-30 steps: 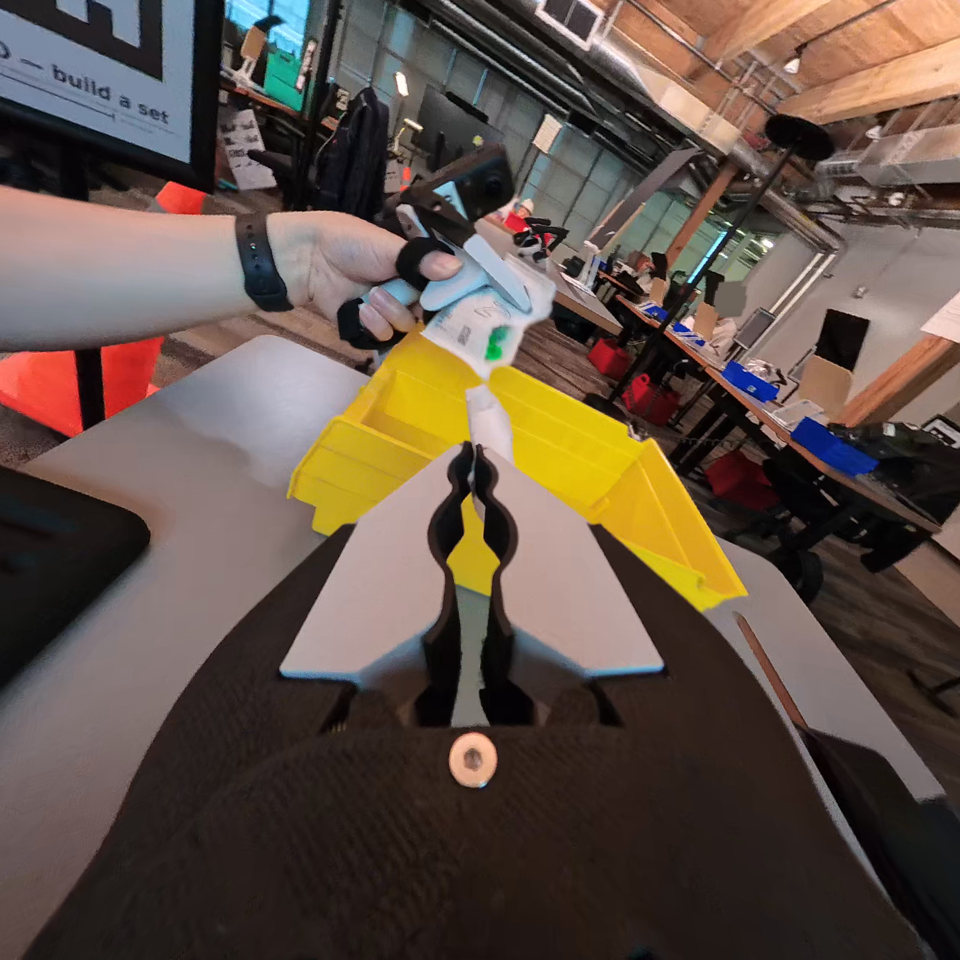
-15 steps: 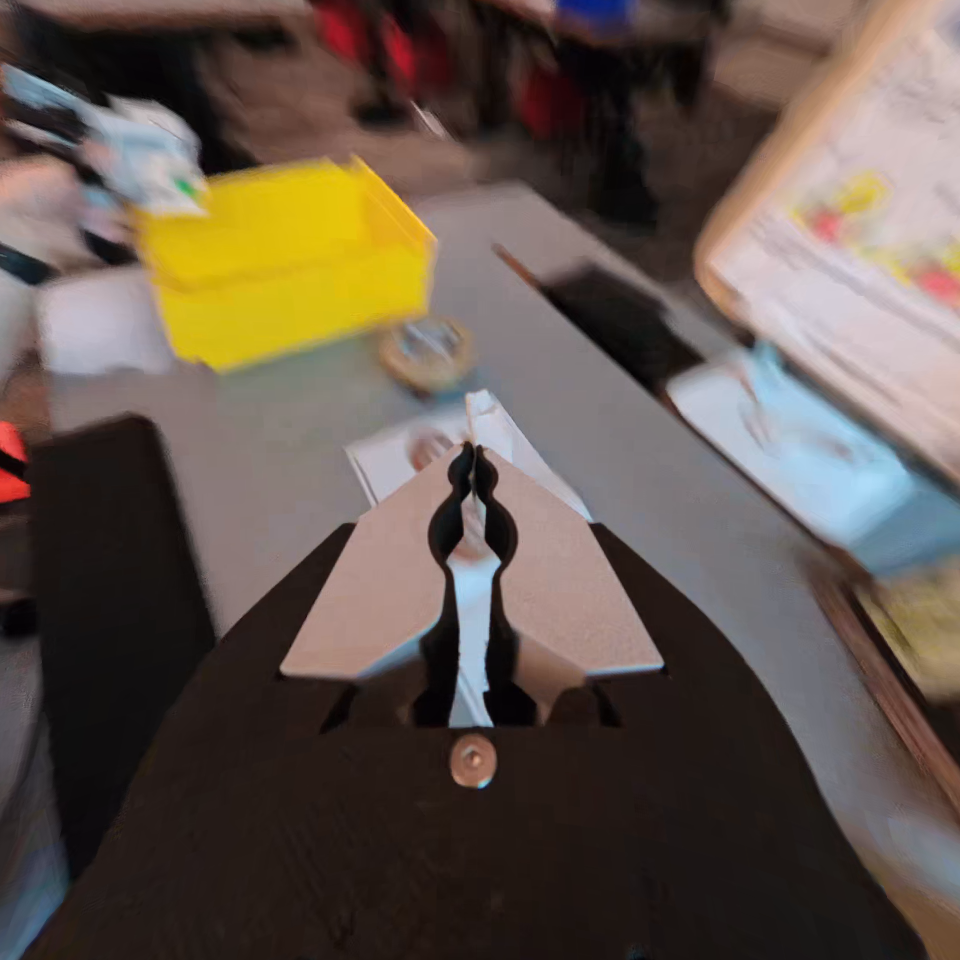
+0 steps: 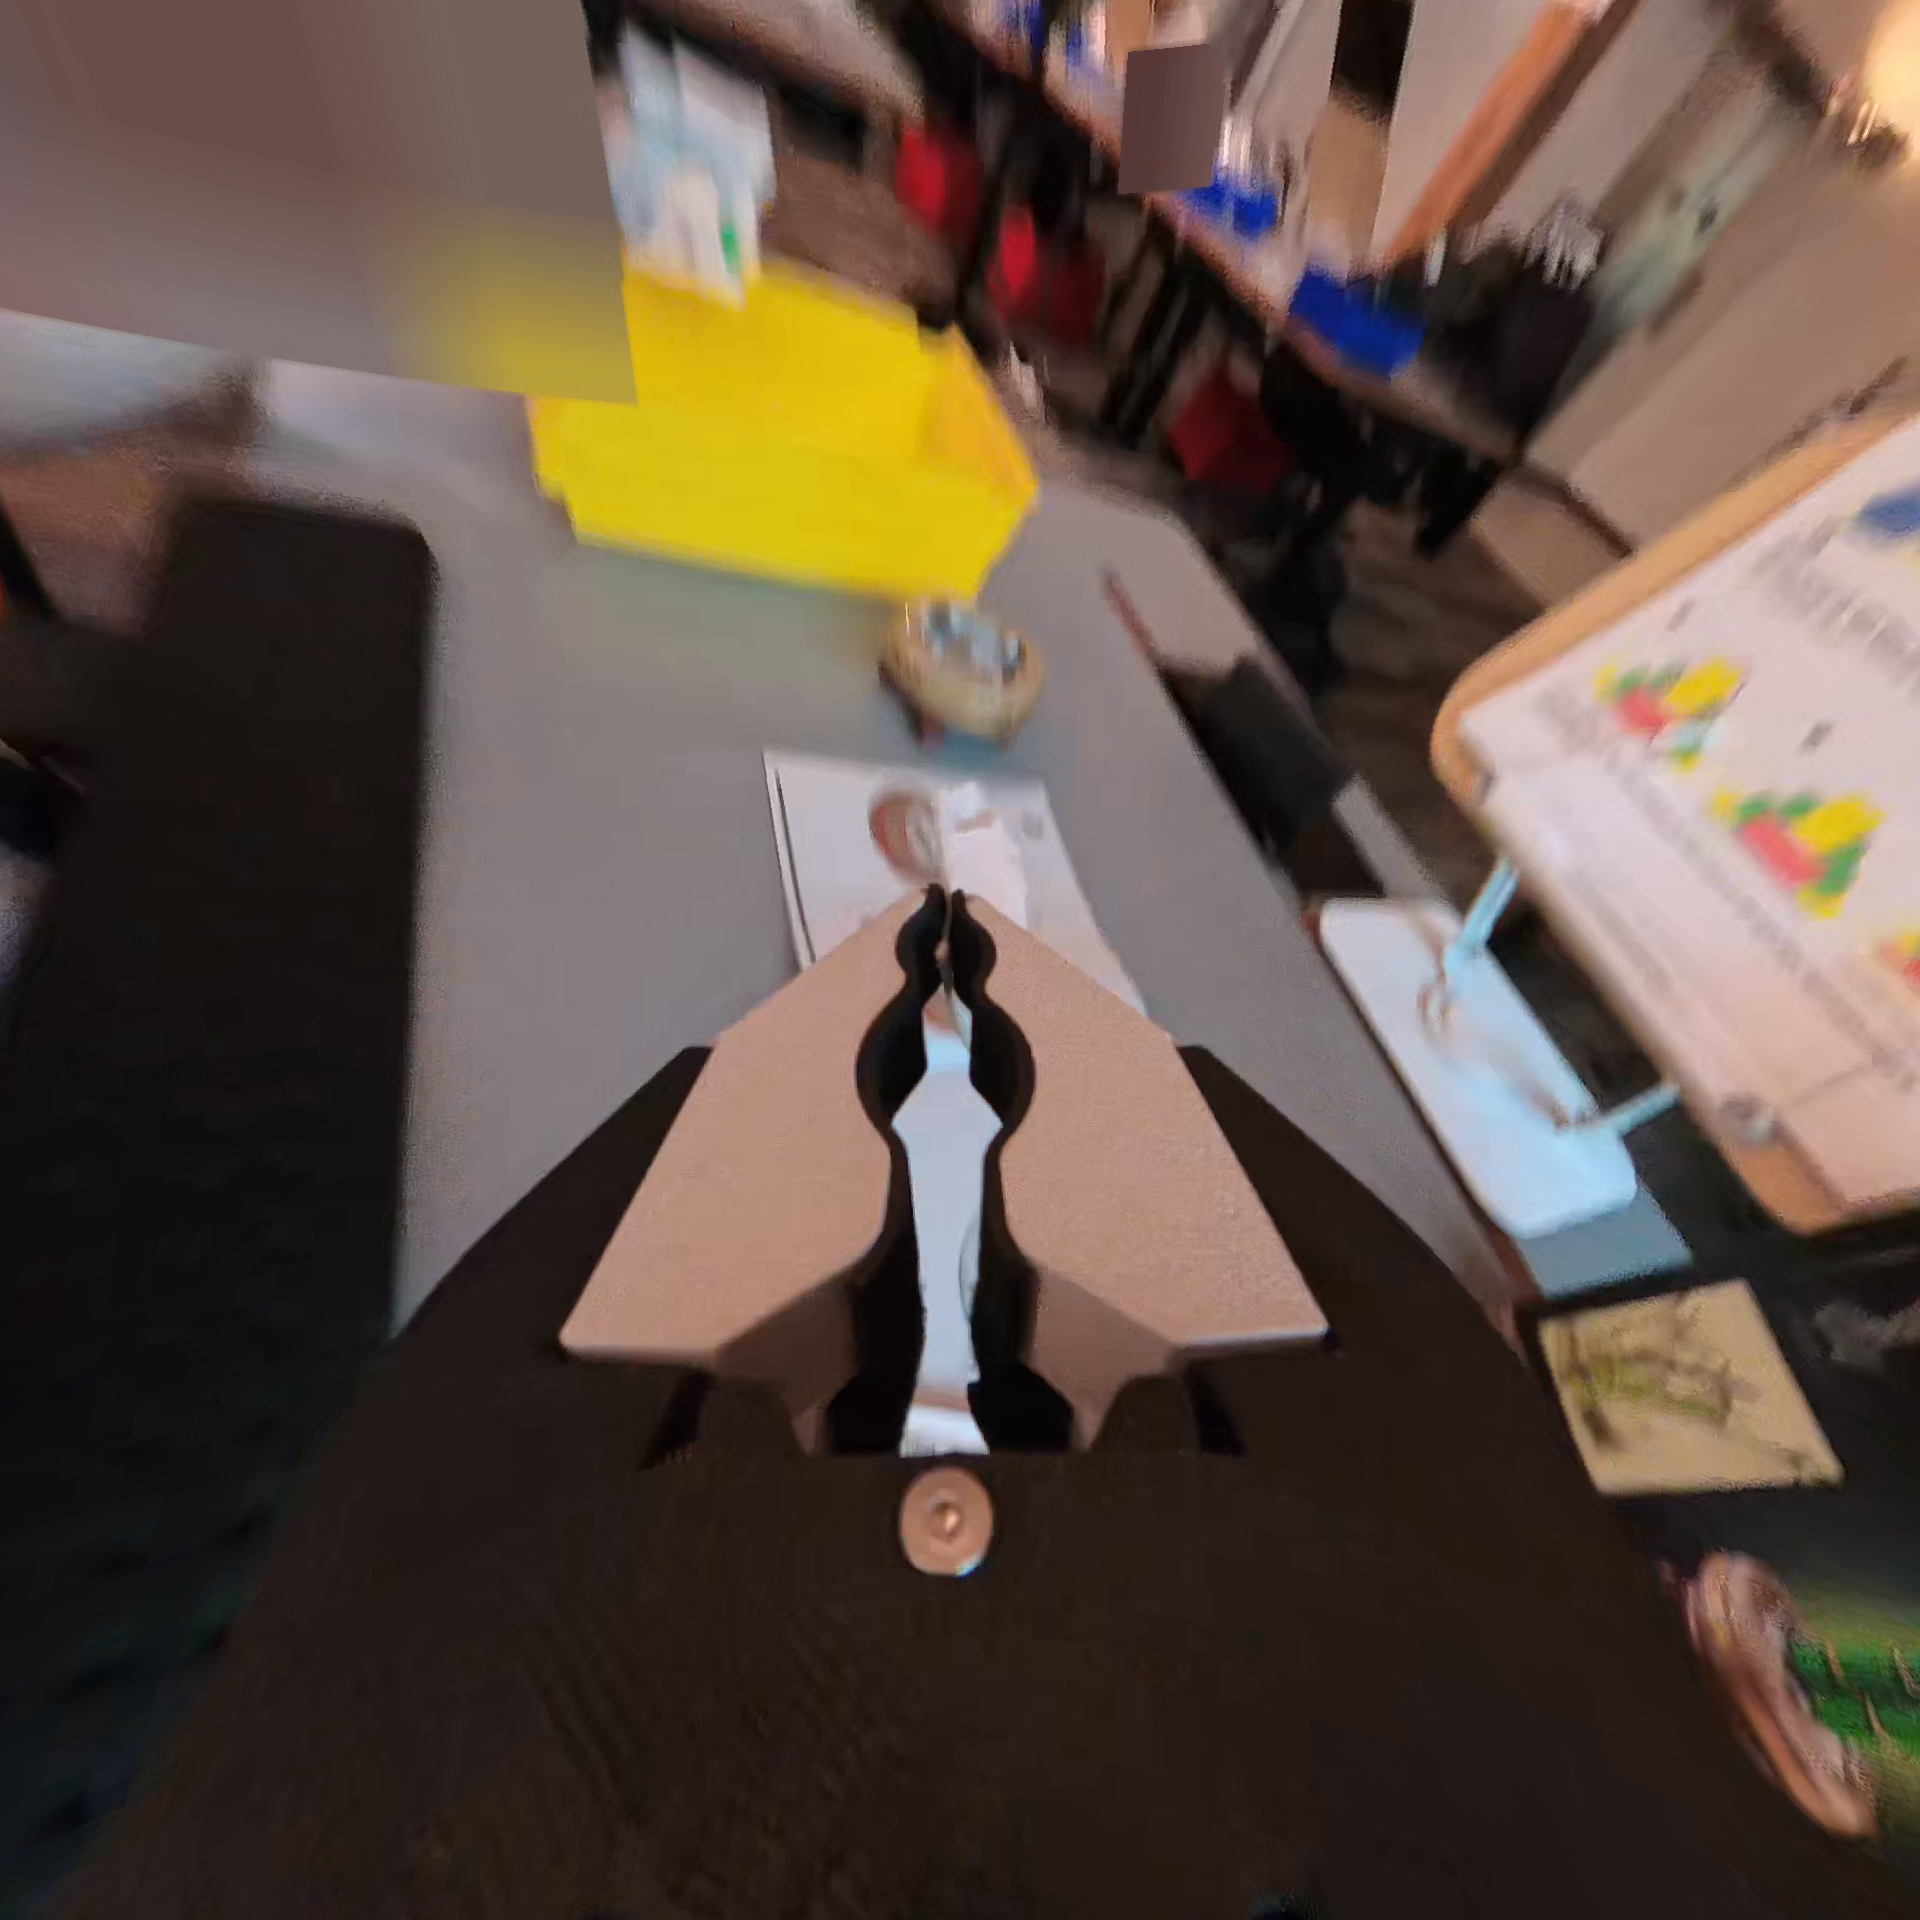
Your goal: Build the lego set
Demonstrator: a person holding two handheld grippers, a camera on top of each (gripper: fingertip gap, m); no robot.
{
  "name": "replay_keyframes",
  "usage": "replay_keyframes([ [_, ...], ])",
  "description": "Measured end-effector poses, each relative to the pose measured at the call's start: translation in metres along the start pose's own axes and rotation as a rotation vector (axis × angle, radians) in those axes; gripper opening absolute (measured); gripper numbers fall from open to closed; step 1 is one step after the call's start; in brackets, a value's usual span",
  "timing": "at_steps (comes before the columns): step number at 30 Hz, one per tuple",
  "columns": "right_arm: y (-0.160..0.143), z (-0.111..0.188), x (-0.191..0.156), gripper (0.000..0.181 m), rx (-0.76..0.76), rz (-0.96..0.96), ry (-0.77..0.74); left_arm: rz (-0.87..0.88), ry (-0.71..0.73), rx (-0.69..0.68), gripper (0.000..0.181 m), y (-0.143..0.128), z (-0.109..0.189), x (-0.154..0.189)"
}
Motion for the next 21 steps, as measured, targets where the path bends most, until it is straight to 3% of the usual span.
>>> replay_keyframes([
  [3,-0.079,-0.049,-0.041,0.0,-0.313,0.266,0.009,0.005,-0.005,-0.025,0.003,-0.004,-0.004,0.002],
  [5,-0.108,-0.073,-0.066,0.003,-0.417,0.402,0.001,0.005,-0.007,-0.05,0.004,-0.007,-0.007,0.003],
  [6,-0.118,-0.08,-0.081,0.009,-0.453,0.371,0.052,0.005,-0.008,-0.057,0.004,-0.007,-0.008,0.003],
  [8,-0.126,-0.084,-0.096,0.023,-0.468,0.222,0.11,0.002,-0.017,-0.061,0.004,-0.007,-0.009,0.005],
  [12,-0.105,-0.069,-0.081,0.043,-0.305,-0.089,0.085,-0.006,-0.03,-0.08,0.004,-0.008,-0.012,0.009],
  [15,-0.118,-0.062,-0.051,0.04,-0.308,-0.473,0.035,-0.009,-0.043,-0.083,0.003,-0.009,-0.014,0.011],
  [17,-0.133,-0.067,-0.062,0.039,-0.397,-0.65,0.17,-0.004,-0.051,-0.082,0.004,-0.009,-0.016,0.011],
  [19,-0.15,-0.069,-0.076,0.039,-0.531,-0.669,0.232,-0.004,-0.055,-0.084,0.004,-0.009,-0.016,0.013],
  [21,-0.147,-0.072,-0.081,0.024,-0.522,-0.662,0.243,-0.009,-0.052,-0.087,0.004,-0.01,-0.015,0.015],
])
Point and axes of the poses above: each gripper's, where its closed fingertips meet, z back along the fingers, y out of its top, x = y × z across the jaws, the point moved 2 cm from there along z, back along the fingers, and after that the axes turned 1 degree about -y, right-handed, at the moved point
